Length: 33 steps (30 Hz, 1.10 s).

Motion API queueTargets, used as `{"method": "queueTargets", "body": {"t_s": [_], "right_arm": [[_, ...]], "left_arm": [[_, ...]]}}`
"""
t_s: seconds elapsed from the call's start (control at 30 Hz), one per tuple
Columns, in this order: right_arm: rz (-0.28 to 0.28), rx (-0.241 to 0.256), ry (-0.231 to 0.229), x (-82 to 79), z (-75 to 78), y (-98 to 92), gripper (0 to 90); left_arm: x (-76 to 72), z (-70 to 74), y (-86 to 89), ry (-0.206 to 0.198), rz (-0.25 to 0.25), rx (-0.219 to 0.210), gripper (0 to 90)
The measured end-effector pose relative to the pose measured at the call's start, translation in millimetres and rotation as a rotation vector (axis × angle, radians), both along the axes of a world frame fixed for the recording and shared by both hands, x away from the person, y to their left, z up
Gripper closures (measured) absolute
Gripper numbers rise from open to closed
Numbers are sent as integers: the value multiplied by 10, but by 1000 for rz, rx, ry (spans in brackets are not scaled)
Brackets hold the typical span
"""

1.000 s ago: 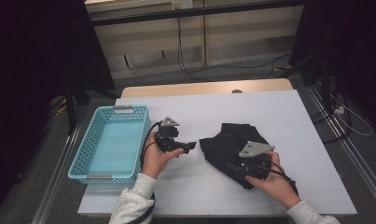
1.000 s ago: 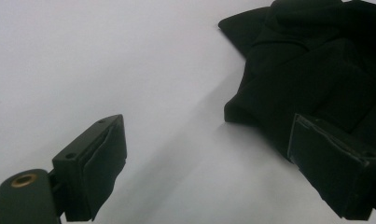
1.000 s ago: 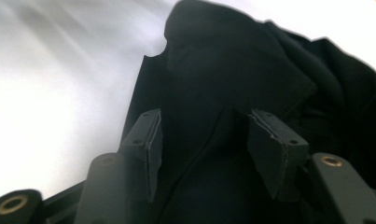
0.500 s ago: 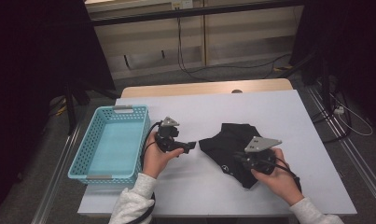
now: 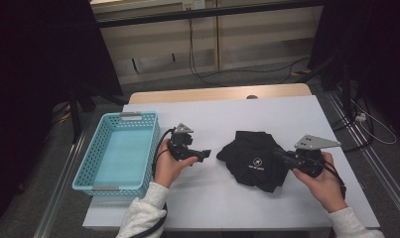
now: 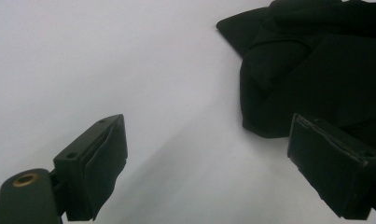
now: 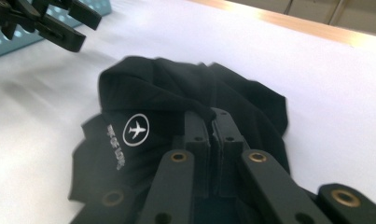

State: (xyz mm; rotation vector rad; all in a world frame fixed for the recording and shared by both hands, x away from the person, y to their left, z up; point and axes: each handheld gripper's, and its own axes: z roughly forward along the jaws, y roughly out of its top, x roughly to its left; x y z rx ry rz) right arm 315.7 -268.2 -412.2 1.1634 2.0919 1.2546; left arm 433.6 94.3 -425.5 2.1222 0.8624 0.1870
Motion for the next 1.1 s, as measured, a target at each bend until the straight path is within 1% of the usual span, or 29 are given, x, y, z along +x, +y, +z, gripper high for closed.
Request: {"method": "queueTargets", "body": {"t_s": [0.03,0.07,0.1,0.17,0.23,0.27,0.3,0.33,0.37,0.43,0.5,0.53,0.57,0.6,0.63,0.67,0.7,0.77,0.8,0.87,0.9,0.93,1.0,1.03,1.07,1.1], "right_arm": [[-8,1,4,-7,-6,-27,867],[-29,-4,7,-17,-11,-55,867],[-28,-4,12,-34,-26,-97,867],[-33,-1,9,-46,-31,-112,867],[-18,-3,14,-71,-41,-121,867],[-18,-13,20,-99,-61,-95,867],[-10,-34,23,-111,-75,-73,867],[-10,-34,23,-111,-75,-73,867],[-6,-45,22,-120,-91,-54,866],[7,-40,35,-137,-120,-25,867],[11,-50,40,-156,-140,8,866],[20,-59,41,-164,-146,26,866],[26,-59,38,-171,-149,42,866],[29,-57,36,-177,-149,54,866],[33,-58,37,-183,-149,67,866],[38,-58,32,-185,-151,77,865],[38,-59,33,-186,-155,87,865],[47,-66,38,-183,-173,114,865],[50,-71,39,-181,-183,120,865],[49,-74,46,-181,-194,127,865],[50,-81,49,-176,-222,136,865],[50,-81,49,-176,-222,136,865],[57,-96,62,-173,-261,150,864],[57,-96,62,-173,-261,150,864],[58,-96,67,-172,-271,154,864],[60,-100,70,-171,-278,157,864]], "left_arm": [[7,-1,-8,-1,-1,2,123],[16,-1,-18,-1,-4,4,124],[21,-8,-33,3,-4,-3,134],[42,-24,-64,3,-3,-13,140],[74,-40,-92,9,-3,-12,156],[96,-49,-104,8,-4,-12,184],[137,-78,-145,5,6,-11,195],[137,-78,-145,5,6,-11,201],[156,-93,-169,7,4,-7,201],[196,-139,-229,8,-10,6,228],[232,-182,-291,18,-22,15,255],[251,-210,-328,15,-22,15,268],[270,-230,-358,21,-27,12,267],[282,-255,-395,21,-28,2,269],[295,-271,-424,22,-40,11,275],[295,-289,-467,24,-46,5,276],[297,-300,-506,23,-63,8,279],[294,-318,-578,17,-70,12,284],[293,-333,-618,18,-88,25,286],[284,-343,-636,19,-94,31,291],[268,-350,-662,5,-110,45,286],[268,-350,-662,5,-110,45,293],[250,-345,-683,-3,-105,59,317],[239,-343,-697,-2,-121,63,317],[223,-342,-716,-3,-116,65,320],[213,-336,-727,4,-118,67,325]]}}
